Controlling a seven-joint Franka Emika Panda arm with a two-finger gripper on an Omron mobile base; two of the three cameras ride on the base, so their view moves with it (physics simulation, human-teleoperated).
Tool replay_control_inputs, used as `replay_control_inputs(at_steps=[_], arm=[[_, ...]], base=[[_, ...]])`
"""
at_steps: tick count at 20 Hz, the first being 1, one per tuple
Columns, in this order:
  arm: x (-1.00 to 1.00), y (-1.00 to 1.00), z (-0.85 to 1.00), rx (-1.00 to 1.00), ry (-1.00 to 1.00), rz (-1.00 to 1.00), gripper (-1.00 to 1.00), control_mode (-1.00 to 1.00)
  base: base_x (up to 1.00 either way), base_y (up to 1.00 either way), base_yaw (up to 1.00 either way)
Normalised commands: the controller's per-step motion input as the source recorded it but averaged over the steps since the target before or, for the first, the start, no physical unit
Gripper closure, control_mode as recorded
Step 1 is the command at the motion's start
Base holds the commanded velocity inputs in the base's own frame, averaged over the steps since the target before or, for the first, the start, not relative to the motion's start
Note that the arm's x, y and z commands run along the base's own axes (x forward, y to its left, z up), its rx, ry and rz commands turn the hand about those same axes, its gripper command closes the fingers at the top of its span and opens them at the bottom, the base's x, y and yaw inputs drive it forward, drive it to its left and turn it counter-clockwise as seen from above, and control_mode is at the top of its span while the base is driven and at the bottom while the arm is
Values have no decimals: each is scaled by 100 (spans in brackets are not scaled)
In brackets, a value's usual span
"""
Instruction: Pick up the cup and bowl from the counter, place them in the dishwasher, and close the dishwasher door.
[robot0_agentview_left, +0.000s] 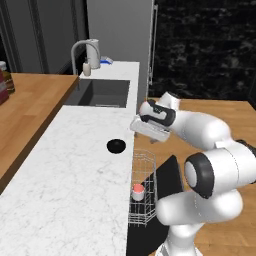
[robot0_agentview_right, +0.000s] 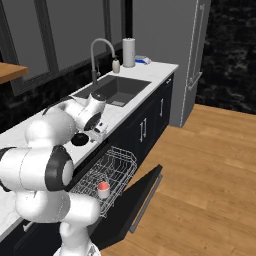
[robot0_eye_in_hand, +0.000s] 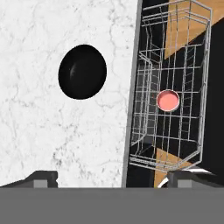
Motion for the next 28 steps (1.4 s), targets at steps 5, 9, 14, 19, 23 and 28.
replay_control_inputs(at_steps=[5, 9, 14, 19, 23, 28], arm=[[38, 43, -30, -11, 22, 0, -100, -100], [40, 15, -31, -11, 22, 0, -100, -100], [44, 4, -32, -4, 2, 0, -100, -100], [29, 11, -44, -2, 0, 0, -100, -100], [34, 22, -37, -2, 0, 0, -100, -100], [20, 21, -30, -1, 0, 0, -100, -100]], base=[[0, 0, 0], [0, 0, 0], [0, 0, 0], [0, 0, 0], [0, 0, 0], [0, 0, 0]])
